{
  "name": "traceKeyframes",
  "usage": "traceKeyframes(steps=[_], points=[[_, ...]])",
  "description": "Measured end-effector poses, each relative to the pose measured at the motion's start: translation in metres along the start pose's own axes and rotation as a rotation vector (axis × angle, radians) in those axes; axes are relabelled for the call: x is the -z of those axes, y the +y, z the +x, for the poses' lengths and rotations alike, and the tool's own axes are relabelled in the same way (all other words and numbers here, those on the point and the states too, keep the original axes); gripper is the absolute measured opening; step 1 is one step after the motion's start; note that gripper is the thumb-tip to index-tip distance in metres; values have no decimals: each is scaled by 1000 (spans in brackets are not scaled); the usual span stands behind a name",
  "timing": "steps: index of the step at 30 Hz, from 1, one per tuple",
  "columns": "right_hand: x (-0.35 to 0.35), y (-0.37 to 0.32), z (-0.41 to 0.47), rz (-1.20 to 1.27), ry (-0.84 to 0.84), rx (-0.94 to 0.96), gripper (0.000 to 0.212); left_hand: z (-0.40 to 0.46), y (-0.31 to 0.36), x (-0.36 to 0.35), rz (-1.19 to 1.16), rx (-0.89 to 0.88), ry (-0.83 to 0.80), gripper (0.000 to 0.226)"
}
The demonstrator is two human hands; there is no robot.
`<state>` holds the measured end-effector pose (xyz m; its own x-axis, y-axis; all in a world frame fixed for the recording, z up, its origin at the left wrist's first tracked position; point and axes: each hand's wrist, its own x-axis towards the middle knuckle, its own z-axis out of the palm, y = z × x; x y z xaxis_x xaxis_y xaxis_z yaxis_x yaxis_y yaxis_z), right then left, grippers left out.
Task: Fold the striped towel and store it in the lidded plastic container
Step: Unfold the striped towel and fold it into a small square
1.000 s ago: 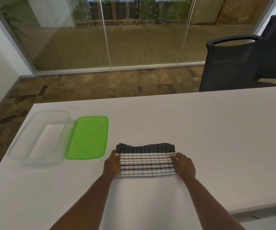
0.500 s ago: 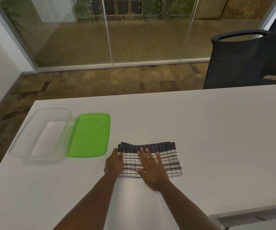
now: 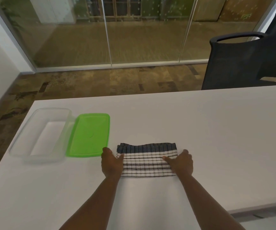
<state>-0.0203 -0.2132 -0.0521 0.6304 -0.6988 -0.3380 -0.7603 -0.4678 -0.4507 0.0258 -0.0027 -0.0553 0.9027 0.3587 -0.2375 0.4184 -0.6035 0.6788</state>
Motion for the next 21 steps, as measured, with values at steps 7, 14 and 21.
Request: traceKeyframes(steps=[7, 14, 21], points=[[16, -10, 8, 34, -243, -159, 61, 0, 16, -6, -147, -376, -332, 10], [39, -35, 24, 294, -460, -137, 22, -2, 26, -2, -296, 85, -759, 36], [37, -91, -14, 330, -491, 129, 54, 8, 25, 12, -499, 252, -931, 69]])
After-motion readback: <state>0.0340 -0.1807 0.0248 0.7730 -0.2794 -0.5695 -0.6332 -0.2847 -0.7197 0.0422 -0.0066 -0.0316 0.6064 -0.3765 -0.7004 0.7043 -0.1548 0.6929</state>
